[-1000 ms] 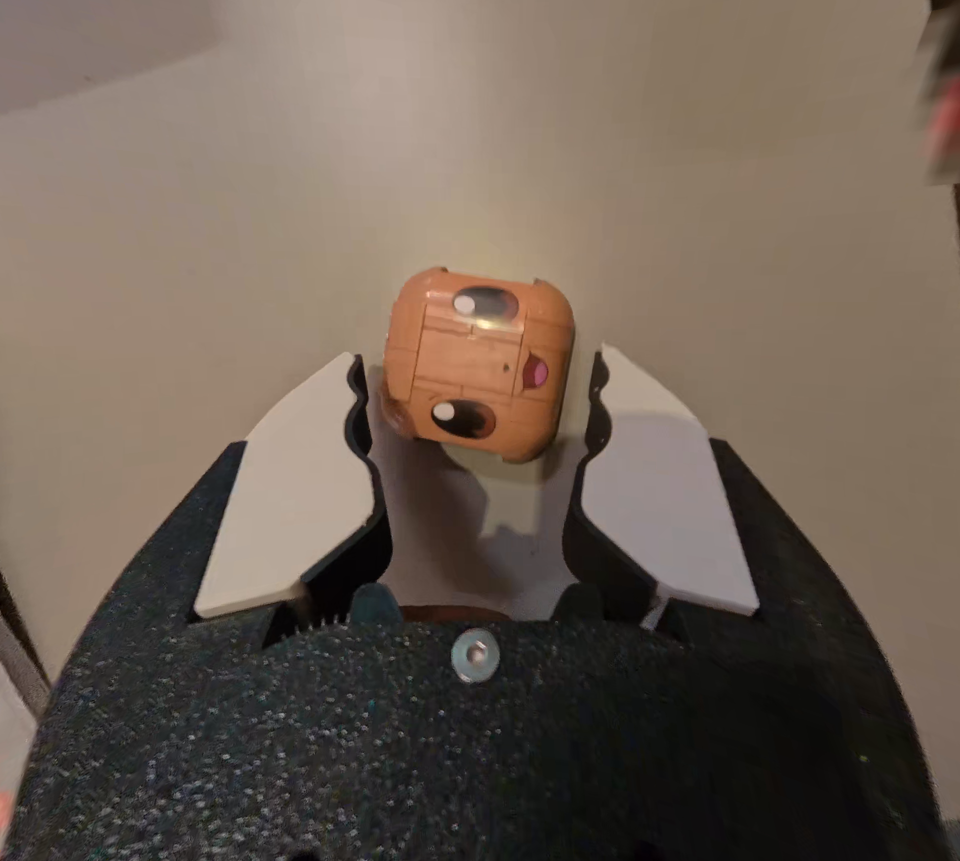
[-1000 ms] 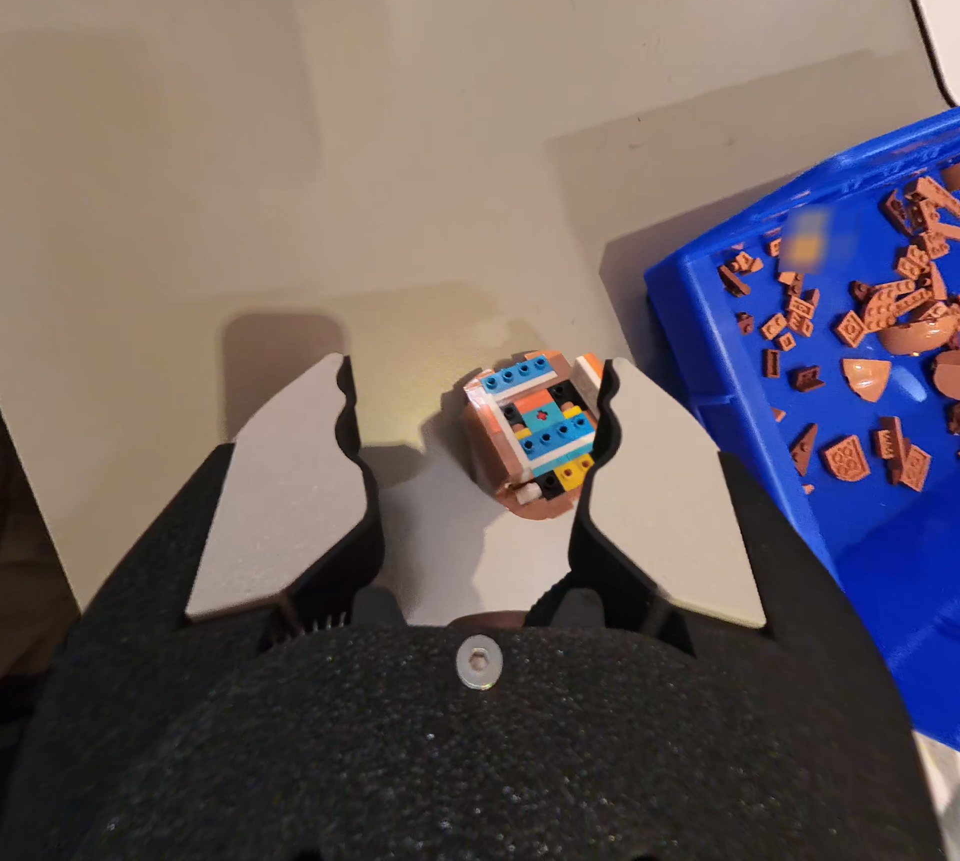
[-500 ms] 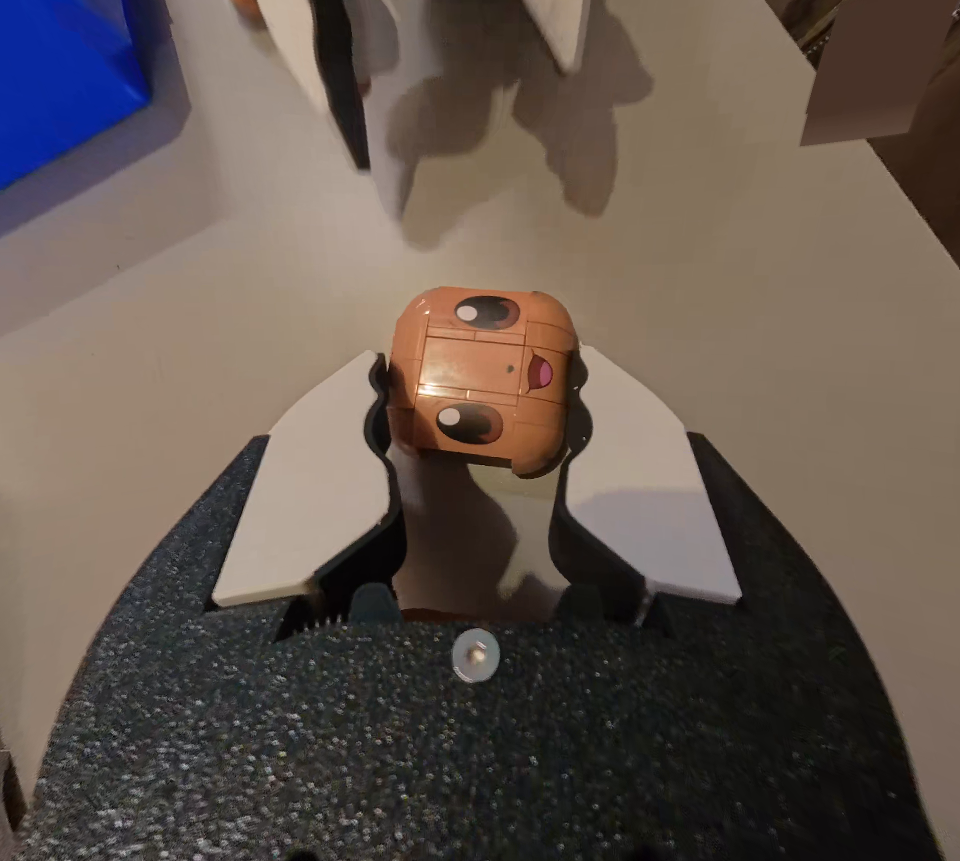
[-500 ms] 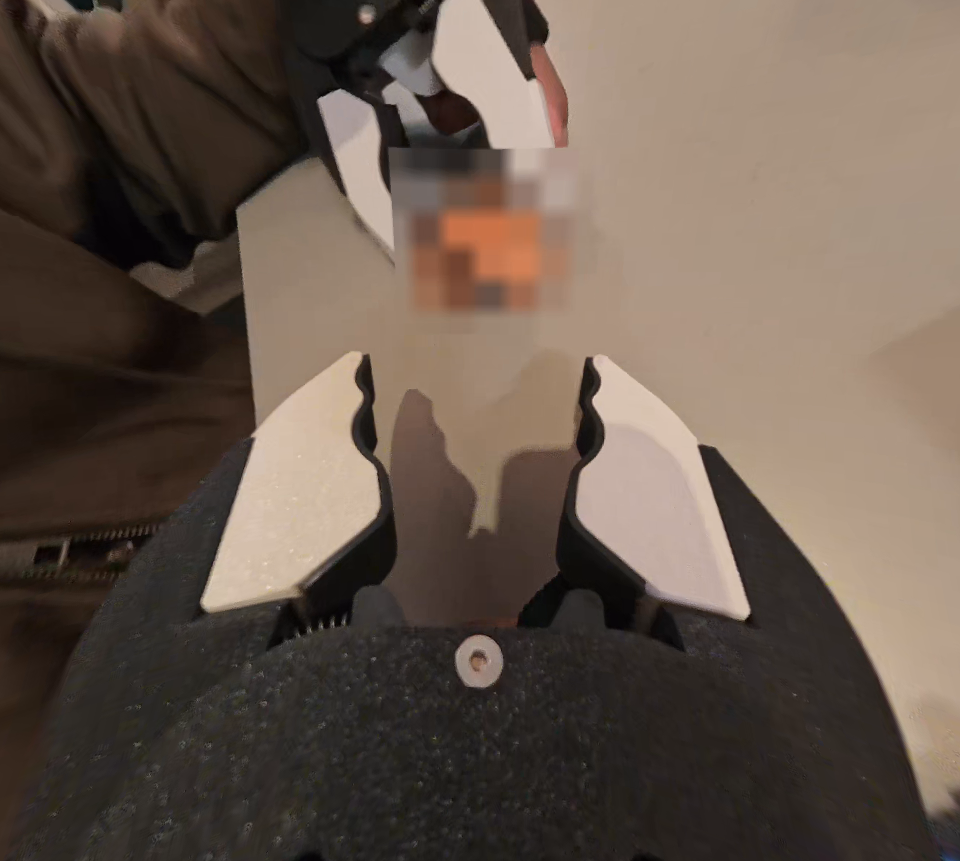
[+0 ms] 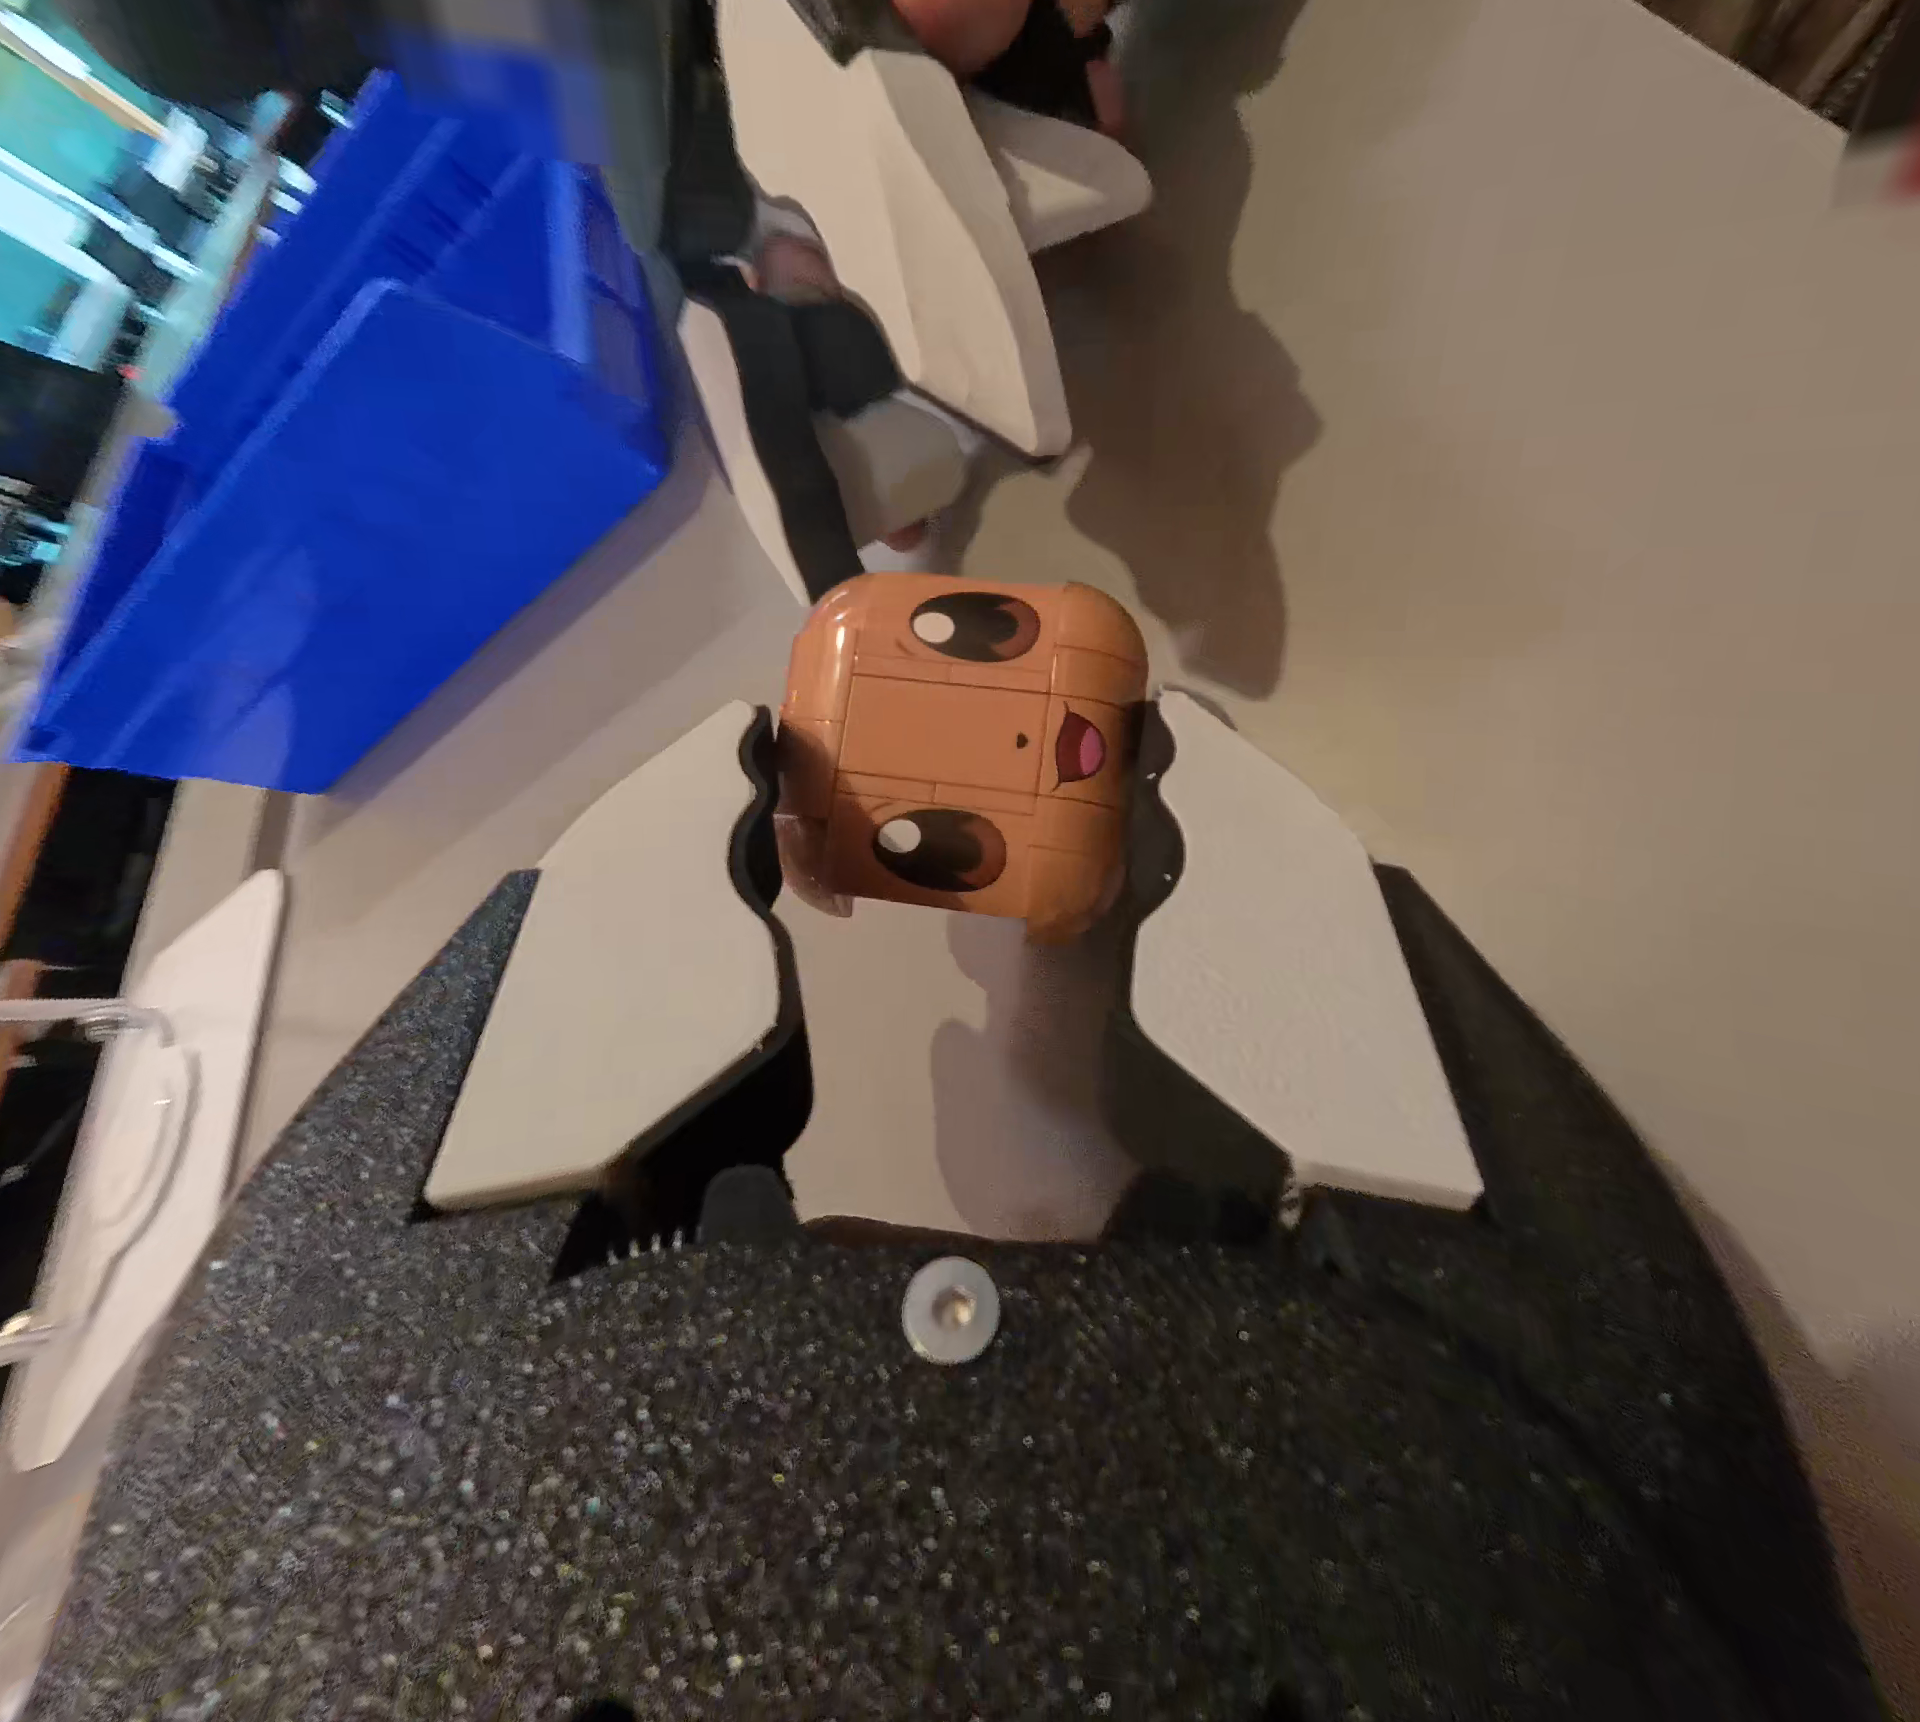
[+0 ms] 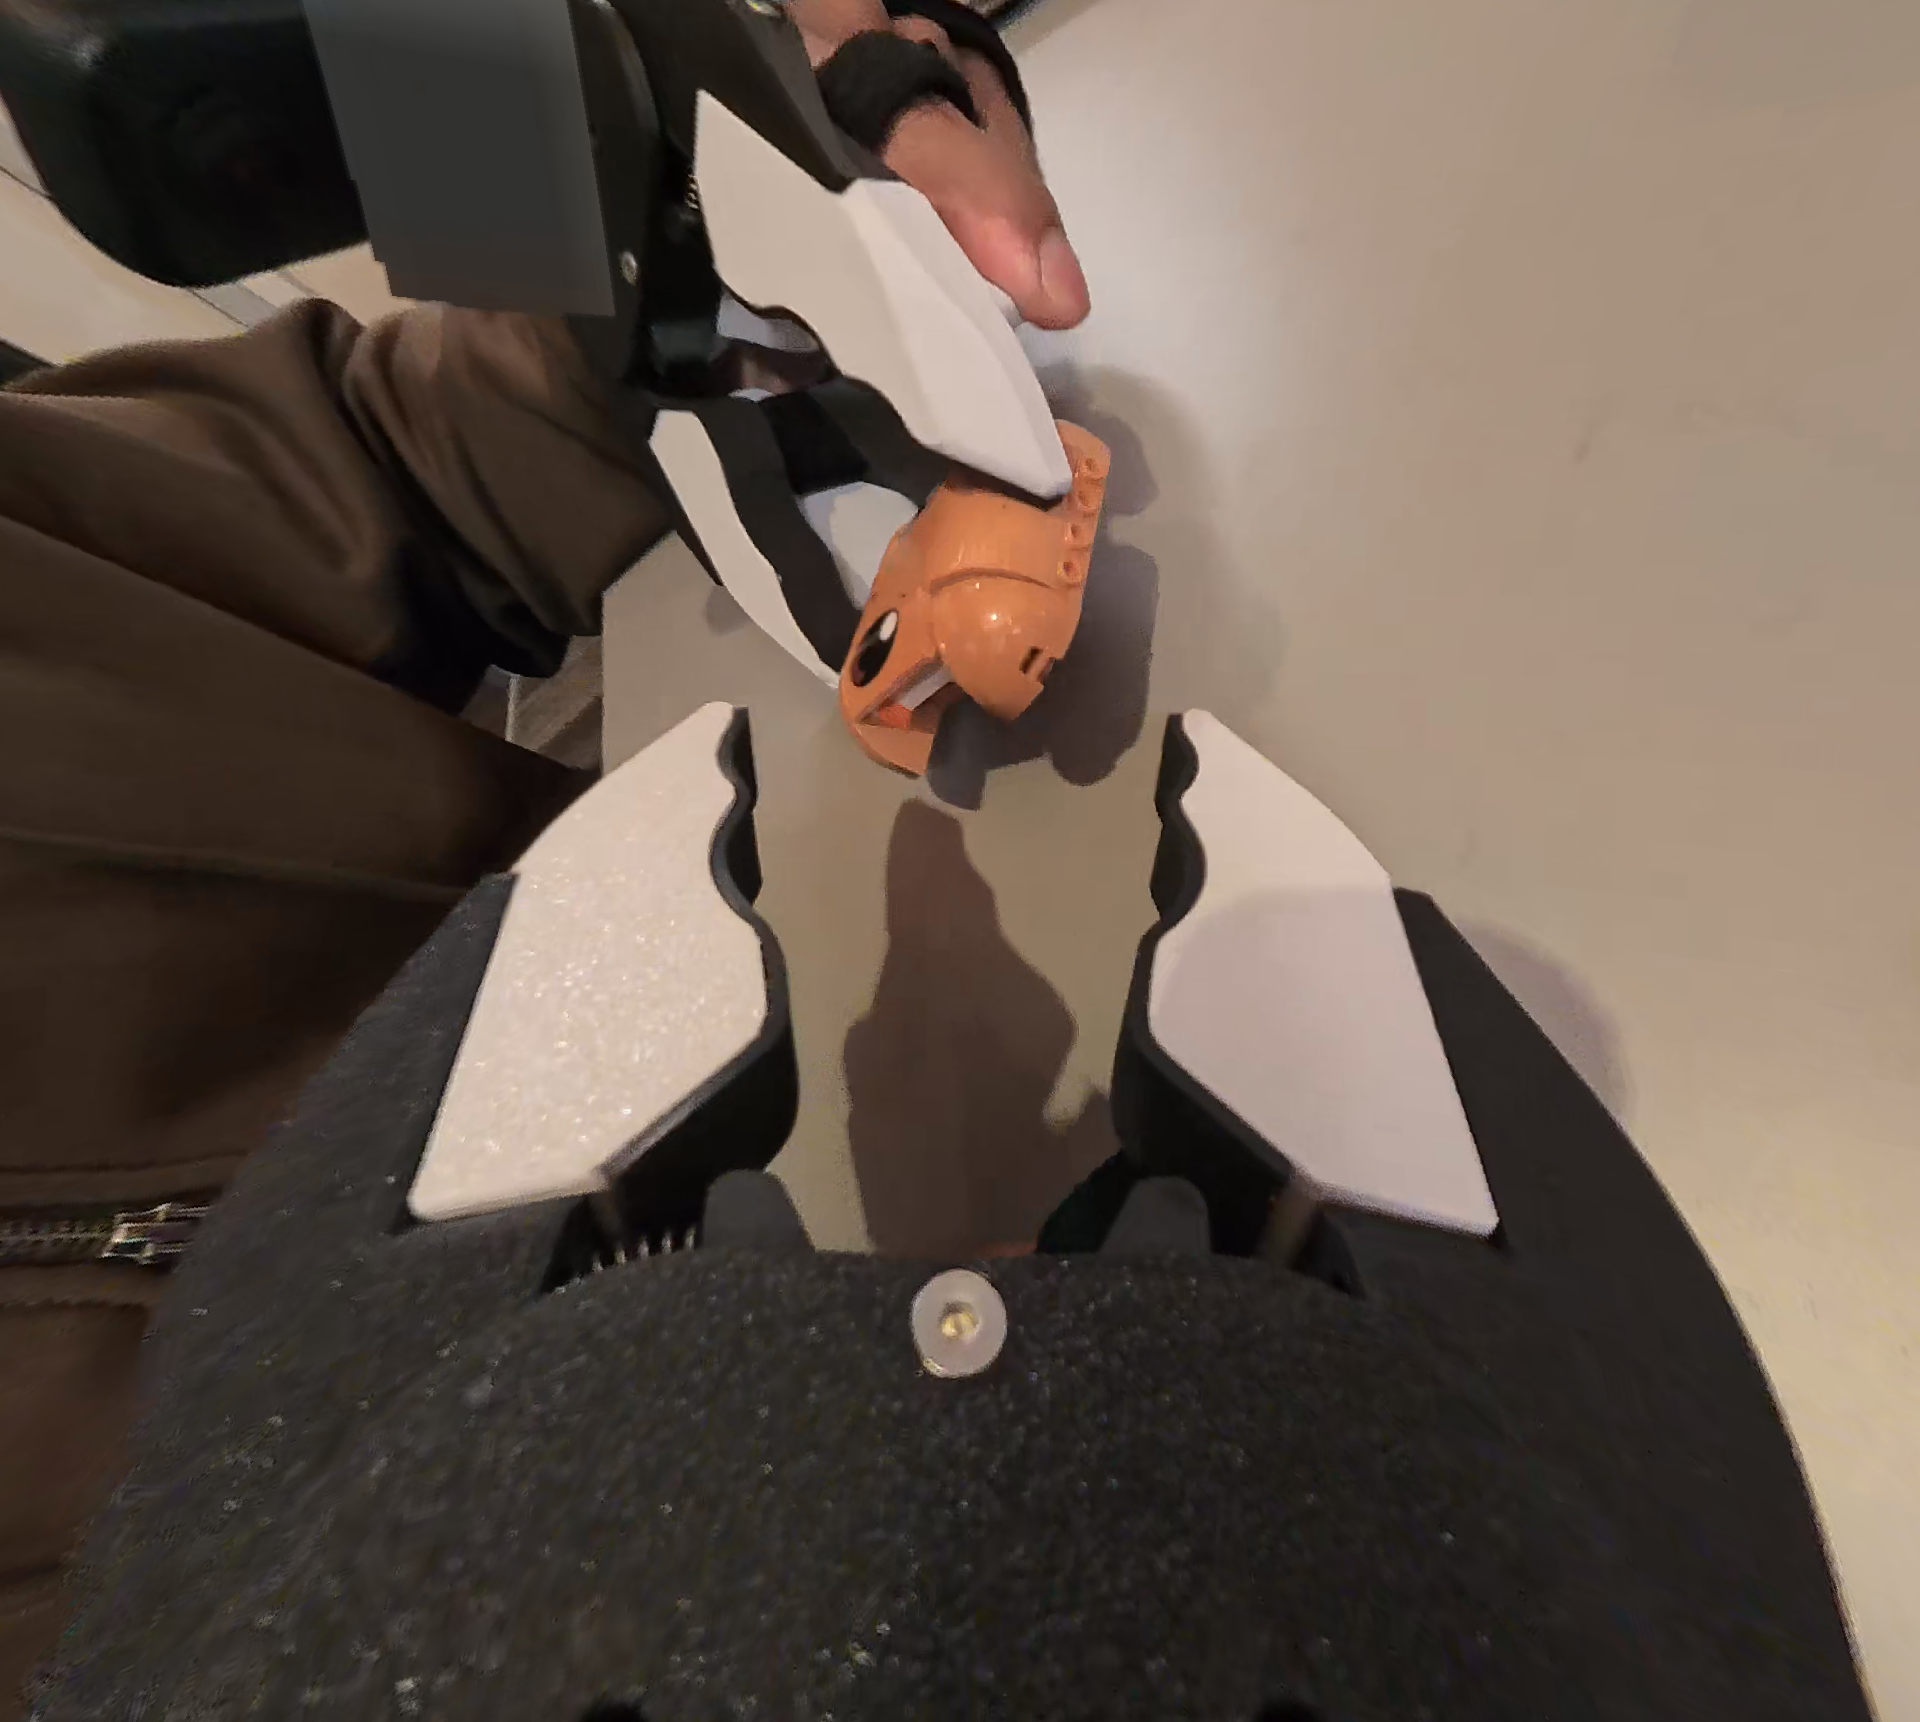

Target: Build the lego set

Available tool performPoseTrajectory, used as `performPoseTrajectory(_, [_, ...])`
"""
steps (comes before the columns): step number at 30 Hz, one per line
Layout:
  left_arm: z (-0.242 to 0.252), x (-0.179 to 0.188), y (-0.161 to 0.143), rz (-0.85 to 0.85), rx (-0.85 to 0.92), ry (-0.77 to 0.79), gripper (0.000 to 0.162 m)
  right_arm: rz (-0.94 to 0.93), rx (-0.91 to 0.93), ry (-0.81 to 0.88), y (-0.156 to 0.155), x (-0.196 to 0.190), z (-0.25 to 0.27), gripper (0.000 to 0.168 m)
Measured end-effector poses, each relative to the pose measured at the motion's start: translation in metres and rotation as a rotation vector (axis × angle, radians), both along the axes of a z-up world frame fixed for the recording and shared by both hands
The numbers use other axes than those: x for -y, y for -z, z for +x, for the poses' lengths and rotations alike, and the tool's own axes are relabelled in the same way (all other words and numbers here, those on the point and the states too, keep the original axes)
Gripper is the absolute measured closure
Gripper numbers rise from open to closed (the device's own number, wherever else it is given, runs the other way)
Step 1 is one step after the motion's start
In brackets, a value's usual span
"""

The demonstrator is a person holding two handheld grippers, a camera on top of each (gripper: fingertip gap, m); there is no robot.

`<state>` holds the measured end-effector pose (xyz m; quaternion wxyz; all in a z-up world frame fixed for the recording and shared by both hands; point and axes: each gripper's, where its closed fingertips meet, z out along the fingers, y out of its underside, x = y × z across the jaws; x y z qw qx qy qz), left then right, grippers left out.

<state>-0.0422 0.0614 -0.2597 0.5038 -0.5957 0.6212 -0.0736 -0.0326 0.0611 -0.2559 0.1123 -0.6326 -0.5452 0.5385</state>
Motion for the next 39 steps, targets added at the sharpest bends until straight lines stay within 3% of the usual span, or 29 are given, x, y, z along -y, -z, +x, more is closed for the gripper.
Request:
performPoseTrajectory(8, [-0.006, -0.013, -0.058, 0.232, 0.289, -0.053, 0.095, -0.085, -0.121, -0.004, -0.034, -0.014, -0.016, 0.092])
performPoseTrajectory(14, [-0.019, -0.03, -0.084, 0.405, 0.362, -0.101, 0.095, -0.278, -0.309, 0.058, -0.058, -0.027, -0.034, 0.093])
performPoseTrajectory(24, [-0.025, -0.041, -0.094, 0.541, 0.4, -0.084, 0.095, -0.435, -0.447, 0.044, -0.073, -0.047, -0.051, 0.093])
performPoseTrajectory(32, [-0.018, -0.036, -0.095, 0.537, 0.447, -0.074, 0.095, -0.506, -0.457, -0.059, -0.076, -0.028, -0.046, 0.106])
performPoseTrajectory(39, [-0.014, -0.031, -0.101, 0.499, 0.534, -0.068, 0.095, -0.533, -0.452, -0.074, -0.077, -0.024, -0.042, 0.106])
